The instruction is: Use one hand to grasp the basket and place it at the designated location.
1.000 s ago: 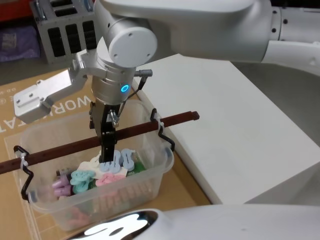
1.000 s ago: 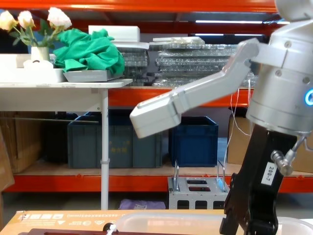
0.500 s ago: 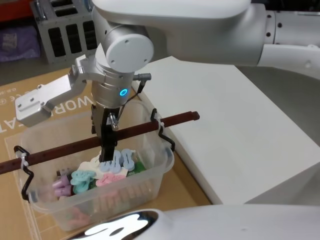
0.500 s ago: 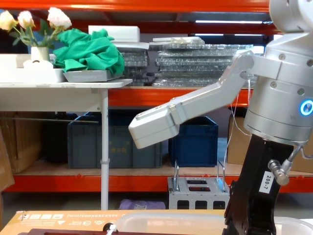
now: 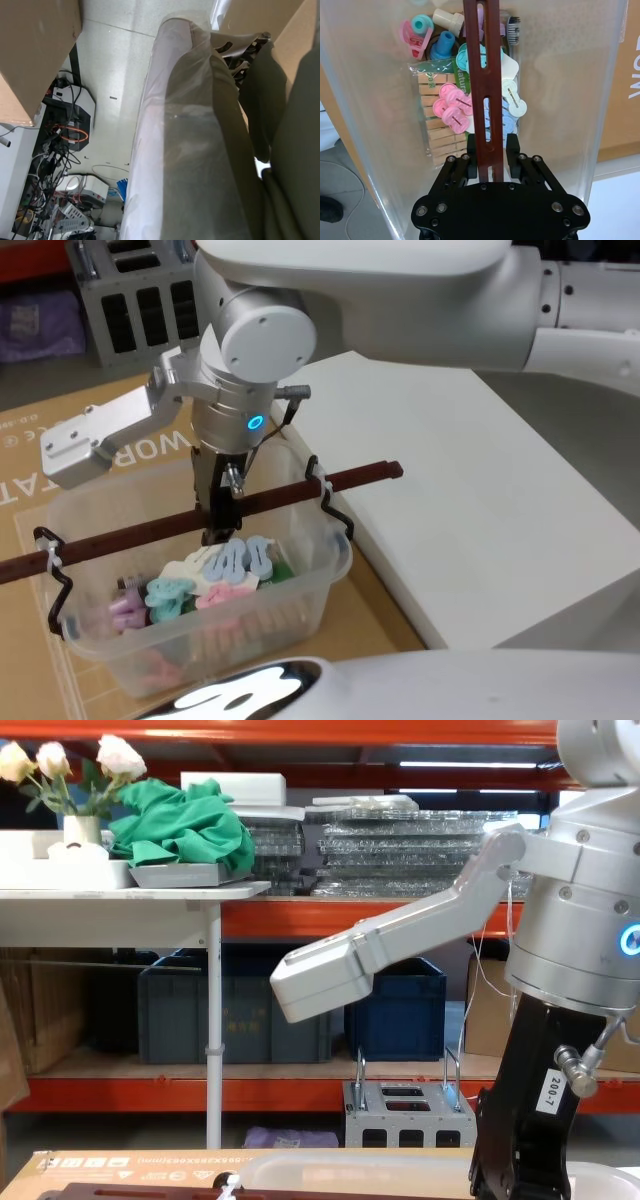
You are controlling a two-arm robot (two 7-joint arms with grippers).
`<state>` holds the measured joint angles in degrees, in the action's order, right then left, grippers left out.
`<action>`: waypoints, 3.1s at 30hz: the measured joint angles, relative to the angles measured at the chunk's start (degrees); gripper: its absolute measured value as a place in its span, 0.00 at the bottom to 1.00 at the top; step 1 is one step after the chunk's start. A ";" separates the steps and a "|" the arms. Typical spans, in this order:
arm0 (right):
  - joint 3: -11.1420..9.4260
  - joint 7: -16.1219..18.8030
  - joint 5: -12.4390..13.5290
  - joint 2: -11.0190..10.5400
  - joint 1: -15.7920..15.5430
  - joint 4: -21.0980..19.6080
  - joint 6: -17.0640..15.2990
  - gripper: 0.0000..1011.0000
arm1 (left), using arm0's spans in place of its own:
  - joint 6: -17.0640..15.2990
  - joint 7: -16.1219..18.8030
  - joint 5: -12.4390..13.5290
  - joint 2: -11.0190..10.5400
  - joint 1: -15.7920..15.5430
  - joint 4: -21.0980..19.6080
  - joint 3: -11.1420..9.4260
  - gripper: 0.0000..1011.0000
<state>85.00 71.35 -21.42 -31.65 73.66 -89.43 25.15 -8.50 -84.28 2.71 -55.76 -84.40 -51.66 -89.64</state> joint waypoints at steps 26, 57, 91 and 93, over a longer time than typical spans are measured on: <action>-2.43 0.19 3.01 -2.92 0.26 -0.86 -0.65 0.24 | 0.00 0.00 0.00 0.00 0.00 0.00 0.00 0.00; -12.59 3.00 9.85 -15.99 1.59 -5.44 -7.18 0.24 | 0.00 0.00 0.00 0.00 0.00 0.00 0.00 0.00; -20.39 7.22 7.75 -24.49 2.53 3.04 -23.70 0.24 | 0.00 0.00 0.00 0.00 0.00 0.00 0.00 0.00; -20.64 7.41 7.60 -24.68 2.52 3.48 -24.23 0.24 | 0.00 0.00 0.00 0.00 0.00 0.00 0.00 0.00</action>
<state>64.36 78.76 -13.82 -56.33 76.17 -85.96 0.93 -8.50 -84.28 2.72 -55.76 -84.40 -51.66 -89.64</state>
